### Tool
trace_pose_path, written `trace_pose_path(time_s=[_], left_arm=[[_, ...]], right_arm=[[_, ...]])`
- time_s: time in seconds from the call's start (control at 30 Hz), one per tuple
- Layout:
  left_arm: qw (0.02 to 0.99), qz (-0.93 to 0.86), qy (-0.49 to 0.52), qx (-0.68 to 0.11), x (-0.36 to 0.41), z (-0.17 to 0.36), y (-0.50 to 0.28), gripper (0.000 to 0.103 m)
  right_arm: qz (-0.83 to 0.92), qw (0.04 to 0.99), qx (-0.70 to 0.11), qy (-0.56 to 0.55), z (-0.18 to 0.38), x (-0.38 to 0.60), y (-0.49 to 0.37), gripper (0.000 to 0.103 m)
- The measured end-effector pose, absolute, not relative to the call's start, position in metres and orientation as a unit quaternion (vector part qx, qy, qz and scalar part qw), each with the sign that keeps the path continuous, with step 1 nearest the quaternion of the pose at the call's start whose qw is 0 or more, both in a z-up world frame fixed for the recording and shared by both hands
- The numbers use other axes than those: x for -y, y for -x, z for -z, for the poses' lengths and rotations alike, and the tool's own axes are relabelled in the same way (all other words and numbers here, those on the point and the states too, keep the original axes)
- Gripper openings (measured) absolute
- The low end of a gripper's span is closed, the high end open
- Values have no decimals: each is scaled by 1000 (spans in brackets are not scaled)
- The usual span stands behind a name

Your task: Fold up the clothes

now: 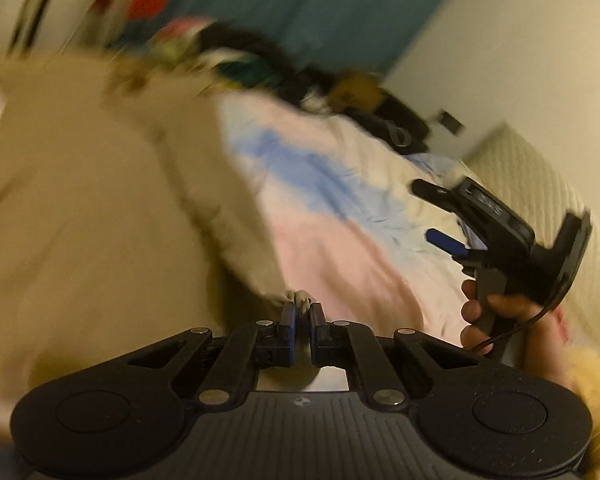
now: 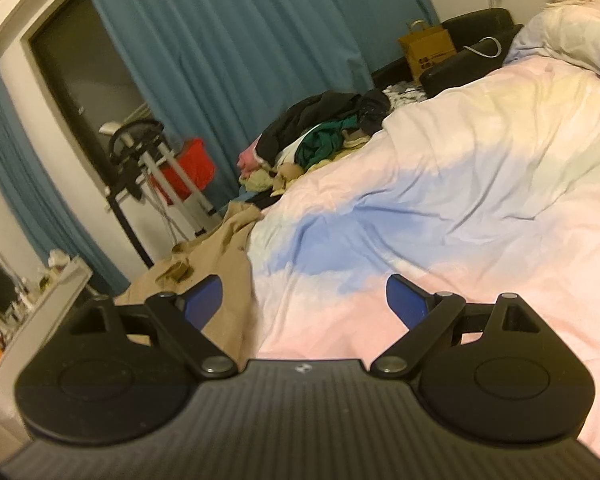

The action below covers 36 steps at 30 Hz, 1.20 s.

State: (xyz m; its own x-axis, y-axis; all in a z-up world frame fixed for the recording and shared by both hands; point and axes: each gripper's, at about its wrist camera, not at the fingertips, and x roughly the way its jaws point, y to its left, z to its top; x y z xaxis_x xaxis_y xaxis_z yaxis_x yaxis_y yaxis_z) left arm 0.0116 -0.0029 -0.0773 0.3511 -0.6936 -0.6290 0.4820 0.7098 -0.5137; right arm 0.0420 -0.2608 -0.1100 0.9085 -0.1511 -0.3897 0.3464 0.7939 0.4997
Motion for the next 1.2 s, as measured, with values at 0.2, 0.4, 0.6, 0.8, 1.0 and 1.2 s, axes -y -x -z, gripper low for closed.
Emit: trace_pose_path(time_s=[0.2, 0.4, 0.6, 0.8, 1.0, 1.2], left_arm=[[793, 286, 108, -527, -16, 107, -23, 5], [783, 327, 87, -522, -18, 80, -25, 40], [818, 303, 103, -479, -26, 47, -84, 71], [832, 241, 183, -465, 5, 75, -210, 74], [858, 184, 213, -430, 44, 117, -311, 72], [890, 146, 162, -399, 68, 135, -370, 48]], right_arm=[[107, 941, -200, -249, 109, 226, -59, 90], [87, 953, -210, -200, 92, 201, -80, 90], [72, 962, -172, -199, 75, 190, -117, 90], [81, 958, -184, -203, 119, 195, -140, 90], [101, 949, -192, -228, 139, 220, -158, 90], [108, 934, -213, -264, 167, 238, -178, 90]])
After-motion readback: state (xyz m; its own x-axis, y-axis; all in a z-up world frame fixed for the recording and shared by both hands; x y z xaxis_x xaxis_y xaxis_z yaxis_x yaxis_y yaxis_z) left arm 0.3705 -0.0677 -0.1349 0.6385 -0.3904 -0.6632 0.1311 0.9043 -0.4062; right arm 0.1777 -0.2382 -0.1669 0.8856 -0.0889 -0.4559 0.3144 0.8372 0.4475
